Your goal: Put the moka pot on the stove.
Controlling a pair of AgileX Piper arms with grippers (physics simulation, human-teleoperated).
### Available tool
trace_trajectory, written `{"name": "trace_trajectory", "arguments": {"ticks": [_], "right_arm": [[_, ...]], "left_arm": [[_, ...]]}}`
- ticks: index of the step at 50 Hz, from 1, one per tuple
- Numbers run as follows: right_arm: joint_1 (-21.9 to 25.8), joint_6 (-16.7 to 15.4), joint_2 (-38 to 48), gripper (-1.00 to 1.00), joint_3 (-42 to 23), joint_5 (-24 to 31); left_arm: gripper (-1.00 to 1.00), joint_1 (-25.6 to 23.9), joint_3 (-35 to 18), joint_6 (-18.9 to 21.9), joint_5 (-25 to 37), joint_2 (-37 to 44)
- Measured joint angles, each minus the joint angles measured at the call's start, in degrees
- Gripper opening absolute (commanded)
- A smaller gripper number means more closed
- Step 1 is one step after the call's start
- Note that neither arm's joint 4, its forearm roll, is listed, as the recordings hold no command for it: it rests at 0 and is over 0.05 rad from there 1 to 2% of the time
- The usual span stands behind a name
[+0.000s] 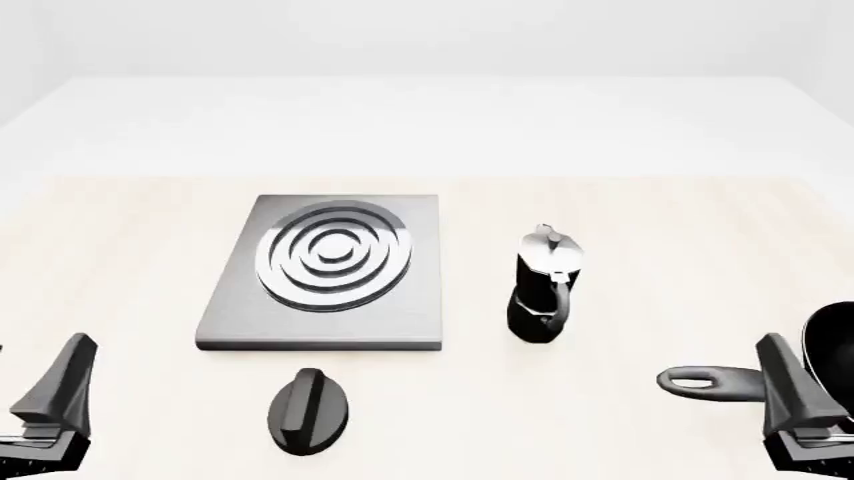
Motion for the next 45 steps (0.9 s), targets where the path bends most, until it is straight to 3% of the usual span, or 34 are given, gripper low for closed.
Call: {"name": "trace_trajectory", "arguments": {"ticks": [20,45], "right_arm": [[3.1,1.4,1.3,1.0,-2.9,1.3],[11.9,-1.5,18.5,1.0,-10.4,-4.3]], "left_arm": [[1.0,0.0,0.0,0.0,0.0,0.0],[1.0,0.0,0.0,0.0,0.0,0.0]]}}
